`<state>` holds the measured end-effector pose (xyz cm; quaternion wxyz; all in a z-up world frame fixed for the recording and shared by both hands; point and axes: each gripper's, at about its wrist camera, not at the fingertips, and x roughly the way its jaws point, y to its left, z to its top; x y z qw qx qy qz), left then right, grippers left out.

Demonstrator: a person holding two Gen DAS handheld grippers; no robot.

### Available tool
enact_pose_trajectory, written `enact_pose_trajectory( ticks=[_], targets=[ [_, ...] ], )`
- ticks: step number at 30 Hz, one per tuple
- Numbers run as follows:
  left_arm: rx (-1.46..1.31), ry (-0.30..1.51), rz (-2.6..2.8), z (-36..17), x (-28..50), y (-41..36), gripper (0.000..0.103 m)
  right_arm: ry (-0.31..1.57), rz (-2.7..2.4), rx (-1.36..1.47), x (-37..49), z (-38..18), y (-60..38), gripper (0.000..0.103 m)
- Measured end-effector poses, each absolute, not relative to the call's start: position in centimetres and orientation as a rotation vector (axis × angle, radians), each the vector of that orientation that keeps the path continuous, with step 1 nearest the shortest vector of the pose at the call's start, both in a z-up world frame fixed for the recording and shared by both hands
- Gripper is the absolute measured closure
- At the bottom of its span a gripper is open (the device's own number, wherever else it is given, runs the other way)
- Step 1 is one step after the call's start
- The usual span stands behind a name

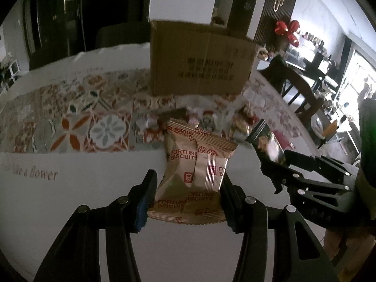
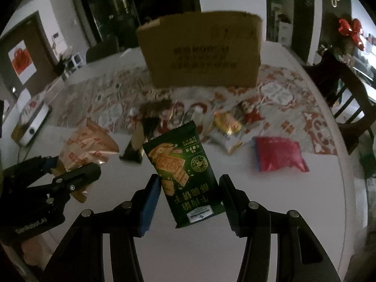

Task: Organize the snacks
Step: 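Lift both held packs and carry them toward the cardboard box, then lower both packs into the box and open both tools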

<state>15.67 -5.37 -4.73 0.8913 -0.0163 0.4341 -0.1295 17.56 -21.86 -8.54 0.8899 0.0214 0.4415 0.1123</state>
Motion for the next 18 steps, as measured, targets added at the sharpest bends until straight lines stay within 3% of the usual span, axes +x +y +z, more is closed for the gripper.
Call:
enact_pose_trajectory(
  ticks=[18],
  targets=[
    [-0.009,0.690,-0.288,4.0,22.4,-5.8,0.052,0.687,0.182,0.085,22.3,-0.4,-22.6,0.051]
  ],
)
